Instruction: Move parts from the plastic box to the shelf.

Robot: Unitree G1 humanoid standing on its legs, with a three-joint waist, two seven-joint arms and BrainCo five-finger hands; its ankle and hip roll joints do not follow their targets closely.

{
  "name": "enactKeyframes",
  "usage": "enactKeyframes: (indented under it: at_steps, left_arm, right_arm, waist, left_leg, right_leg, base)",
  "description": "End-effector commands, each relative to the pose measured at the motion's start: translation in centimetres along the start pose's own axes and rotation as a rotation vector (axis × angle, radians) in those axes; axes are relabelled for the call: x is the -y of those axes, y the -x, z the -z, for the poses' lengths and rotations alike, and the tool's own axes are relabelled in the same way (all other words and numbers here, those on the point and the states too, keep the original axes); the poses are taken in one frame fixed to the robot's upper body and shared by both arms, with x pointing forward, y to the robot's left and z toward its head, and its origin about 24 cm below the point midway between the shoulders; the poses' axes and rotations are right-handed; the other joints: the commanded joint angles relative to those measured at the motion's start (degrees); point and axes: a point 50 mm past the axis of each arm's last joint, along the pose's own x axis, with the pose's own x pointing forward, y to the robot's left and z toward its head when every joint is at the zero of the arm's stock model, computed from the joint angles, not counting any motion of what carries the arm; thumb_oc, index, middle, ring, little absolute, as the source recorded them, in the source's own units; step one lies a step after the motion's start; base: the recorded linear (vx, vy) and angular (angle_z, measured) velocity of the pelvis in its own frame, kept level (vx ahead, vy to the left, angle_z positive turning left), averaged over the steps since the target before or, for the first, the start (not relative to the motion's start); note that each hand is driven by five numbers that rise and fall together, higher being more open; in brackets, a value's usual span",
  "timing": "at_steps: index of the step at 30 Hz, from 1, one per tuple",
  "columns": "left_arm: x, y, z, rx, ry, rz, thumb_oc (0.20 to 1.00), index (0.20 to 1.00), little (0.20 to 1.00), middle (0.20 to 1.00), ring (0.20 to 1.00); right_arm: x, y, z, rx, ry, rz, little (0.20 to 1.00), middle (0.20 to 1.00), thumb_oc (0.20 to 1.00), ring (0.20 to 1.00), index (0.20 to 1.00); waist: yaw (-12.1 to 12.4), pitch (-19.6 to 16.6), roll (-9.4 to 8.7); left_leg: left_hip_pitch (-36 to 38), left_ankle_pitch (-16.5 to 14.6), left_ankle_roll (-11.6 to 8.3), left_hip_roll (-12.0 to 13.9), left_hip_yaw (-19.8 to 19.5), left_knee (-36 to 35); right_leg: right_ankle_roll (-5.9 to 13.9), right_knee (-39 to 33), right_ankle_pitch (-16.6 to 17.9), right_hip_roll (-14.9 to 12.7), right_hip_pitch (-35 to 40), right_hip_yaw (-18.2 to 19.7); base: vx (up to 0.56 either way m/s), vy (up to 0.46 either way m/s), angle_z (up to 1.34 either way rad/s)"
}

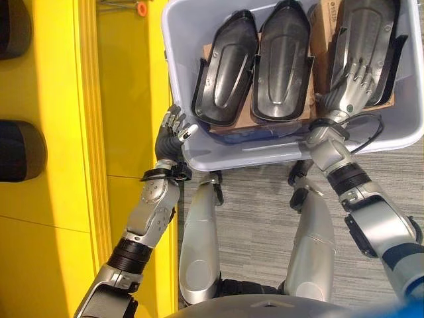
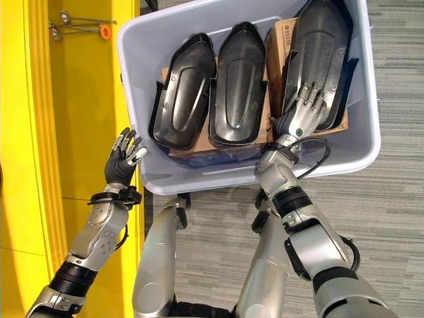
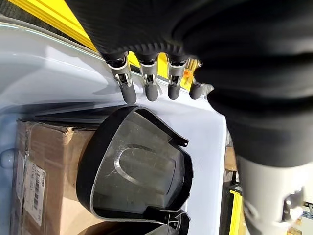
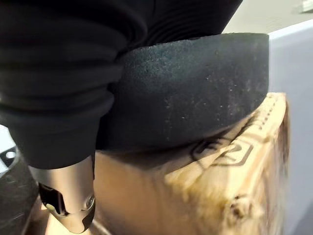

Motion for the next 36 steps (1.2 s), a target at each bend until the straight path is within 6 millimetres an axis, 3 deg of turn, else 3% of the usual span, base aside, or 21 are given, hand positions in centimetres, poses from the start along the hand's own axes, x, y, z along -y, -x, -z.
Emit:
enactKeyframes:
  at_steps: [1, 5, 9, 10, 11, 21, 27, 32, 36]
  left_arm:
    - [0.4, 0.1, -1.0, 0.057, 0.032, 0.05, 1.0, 1.0, 1.0, 1.0, 1.0]
    - [0.6, 0.0, -0.9, 0.059, 0.032, 0.056, 1.0, 1.0, 1.0, 1.0, 1.0]
    - [0.4, 0.1, -0.7, 0.057, 0.035, 0.062, 1.0, 1.0, 1.0, 1.0, 1.0]
    - [0.3, 0.1, -0.7, 0.054, 0.036, 0.067, 1.0, 1.0, 1.0, 1.0, 1.0]
    - [0.3, 0.1, -0.7, 0.051, 0.036, 0.073, 1.0, 1.0, 1.0, 1.0, 1.0]
    - [0.2, 0.3, -0.2, 0.054, 0.041, 0.109, 1.0, 1.0, 1.0, 1.0, 1.0]
    - [0.0, 0.5, 0.5, 0.057, 0.05, 0.109, 1.0, 1.0, 1.0, 1.0, 1.0]
    - [-0.2, 0.6, 0.5, 0.067, 0.051, 0.113, 1.0, 1.0, 1.0, 1.0, 1.0]
    - [-0.1, 0.5, 0.6, 0.07, 0.051, 0.11, 1.0, 1.0, 1.0, 1.0, 1.0]
  right_arm:
    - [0.0, -0.7, 1.8, -0.036, 0.117, -0.022, 1.0, 1.0, 1.0, 1.0, 1.0]
    - [-0.2, -0.9, 2.6, -0.001, 0.294, -0.026, 1.0, 1.0, 1.0, 1.0, 1.0]
    - [-1.2, -0.2, 4.8, -0.137, 0.326, -0.09, 1.0, 1.0, 1.0, 1.0, 1.0]
    - [-1.5, 0.0, 5.3, -0.186, 0.313, -0.131, 0.473, 0.473, 0.473, 0.473, 0.473]
    - [-1.9, 0.3, 5.8, -0.201, 0.311, -0.184, 0.2, 0.2, 0.2, 0.2, 0.2]
    - [-2.4, 0.3, 6.1, -0.146, 0.457, -0.235, 0.2, 0.2, 0.2, 0.2, 0.2]
    - [-3.3, 2.5, 10.1, -0.268, 0.516, -0.344, 0.2, 0.2, 0.2, 0.2, 0.2]
    - [-3.8, 3.5, 11.8, -0.327, 0.422, -0.398, 0.2, 0.2, 0.2, 0.2, 0.2]
    - [-4.6, 3.7, 10.6, -0.268, 0.223, -0.401, 0.2, 0.2, 0.2, 0.2, 0.2]
  waist:
    - [0.53, -1.67, 4.04]
    - [0.83, -1.67, 4.25]
    - [1.36, -1.67, 4.62]
    - [1.49, -1.67, 4.76]
    - [1.7, -1.67, 4.86]
    - [2.74, -1.67, 5.0]
    - [2.48, -1.67, 4.41]
    - [2.4, -1.67, 4.08]
    - [2.14, -1.67, 3.71]
  left_leg:
    - [-2.77, 0.99, 2.34, -2.0, 3.31, -0.63]
    - [-3.37, 1.02, 2.43, -1.86, 3.26, -0.34]
    - [-3.29, 1.25, 2.53, -1.91, 3.21, -0.68]
    - [-3.38, 1.31, 2.5, -1.86, 3.18, -0.65]
    - [-3.46, 1.32, 2.5, -1.94, 3.03, -0.64]
    - [-1.81, 2.28, 2.12, -2.2, 2.32, -2.37]
    - [3.08, 4.47, 1.58, -2.37, 2.89, -7.97]
    - [6.51, 5.54, 1.2, -2.09, 3.59, -11.05]
    - [9.31, 5.73, 1.05, -1.98, 3.95, -12.39]
  right_leg:
    - [4.06, 5.42, -5.18, 0.1, 0.36, -0.92]
    - [4.1, 5.72, -5.18, -0.16, -0.04, -1.13]
    - [4.01, 5.57, -4.99, -0.42, 0.09, -1.57]
    - [4.0, 5.67, -4.92, -0.53, -0.02, -1.55]
    - [4.01, 5.66, -4.87, -0.65, -0.02, -1.67]
    - [4.35, 3.13, -3.76, -0.52, 2.02, -2.25]
    - [5.1, -3.31, -1.39, 0.59, 6.55, -2.66]
    - [5.65, -6.4, -0.23, 0.79, 9.53, -3.3]
    - [5.88, -8.29, 0.26, 0.88, 12.12, -3.2]
  base:
    - [0.0, 0.0, 0.0]
    - [0.0, -0.004, 0.05]
    - [0.0, -0.001, 0.04]
    - [0.0, 0.0, 0.0]
    - [0.0, 0.0, 0.0]
    - [0.0, 0.0, 0.0]
    - [0.0, 0.0, 0.0]
    - [-0.01, -0.008, -0.02]
    - [-0.01, -0.004, -0.02]
